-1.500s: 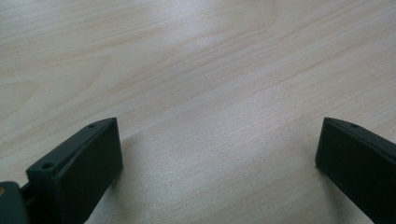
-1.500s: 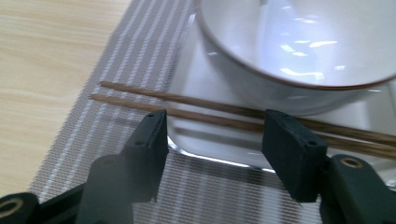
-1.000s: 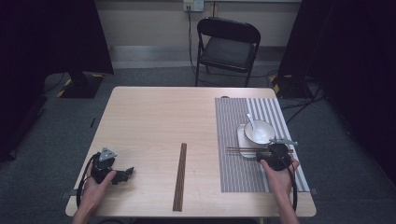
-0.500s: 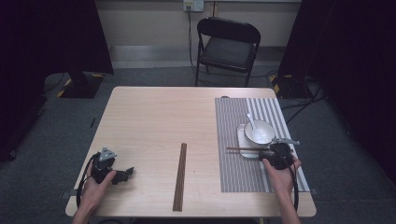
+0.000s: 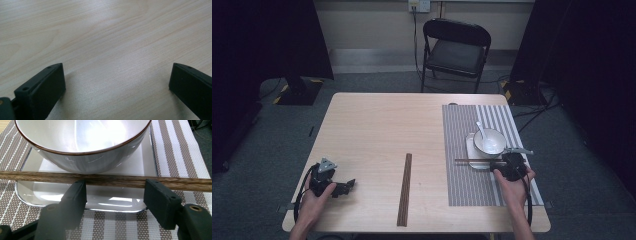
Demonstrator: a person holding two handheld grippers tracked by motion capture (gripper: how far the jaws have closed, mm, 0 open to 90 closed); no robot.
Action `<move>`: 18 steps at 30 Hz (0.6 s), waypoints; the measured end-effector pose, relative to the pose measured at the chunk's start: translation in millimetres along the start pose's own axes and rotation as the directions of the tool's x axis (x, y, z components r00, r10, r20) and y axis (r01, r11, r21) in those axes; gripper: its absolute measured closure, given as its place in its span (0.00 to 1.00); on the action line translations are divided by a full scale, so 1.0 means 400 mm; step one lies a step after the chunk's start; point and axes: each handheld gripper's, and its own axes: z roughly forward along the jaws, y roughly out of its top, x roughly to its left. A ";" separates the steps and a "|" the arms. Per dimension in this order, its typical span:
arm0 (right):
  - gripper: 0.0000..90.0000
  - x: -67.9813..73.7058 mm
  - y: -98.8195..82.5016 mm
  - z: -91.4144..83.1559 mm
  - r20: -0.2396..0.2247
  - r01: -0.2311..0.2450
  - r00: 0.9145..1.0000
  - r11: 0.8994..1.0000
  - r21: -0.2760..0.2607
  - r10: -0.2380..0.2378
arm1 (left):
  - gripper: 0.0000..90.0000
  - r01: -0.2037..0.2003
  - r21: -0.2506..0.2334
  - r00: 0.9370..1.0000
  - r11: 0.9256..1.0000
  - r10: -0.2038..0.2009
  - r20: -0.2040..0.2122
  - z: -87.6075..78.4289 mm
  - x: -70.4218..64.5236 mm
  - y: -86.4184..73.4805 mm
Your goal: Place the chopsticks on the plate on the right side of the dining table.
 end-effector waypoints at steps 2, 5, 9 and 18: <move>0.38 0.001 0.000 0.001 0.001 0.003 1.000 1.000 -0.001 -0.003 | 0.00 -0.003 0.002 1.000 1.000 0.003 -0.001 0.000 0.000 0.000; 0.38 0.000 0.000 0.000 -0.002 0.002 1.000 1.000 0.000 -0.002 | 0.00 -0.003 0.002 1.000 1.000 0.003 0.000 0.000 0.001 0.000; 0.38 0.002 0.000 -0.005 -0.005 -0.002 1.000 1.000 0.001 0.002 | 0.00 -0.002 0.001 1.000 1.000 0.002 -0.001 0.000 0.000 0.000; 0.38 0.025 0.002 -0.029 -0.037 0.007 0.999 1.000 -0.020 -0.008 | 0.00 -0.003 0.002 1.000 1.000 0.003 0.000 0.000 0.001 0.000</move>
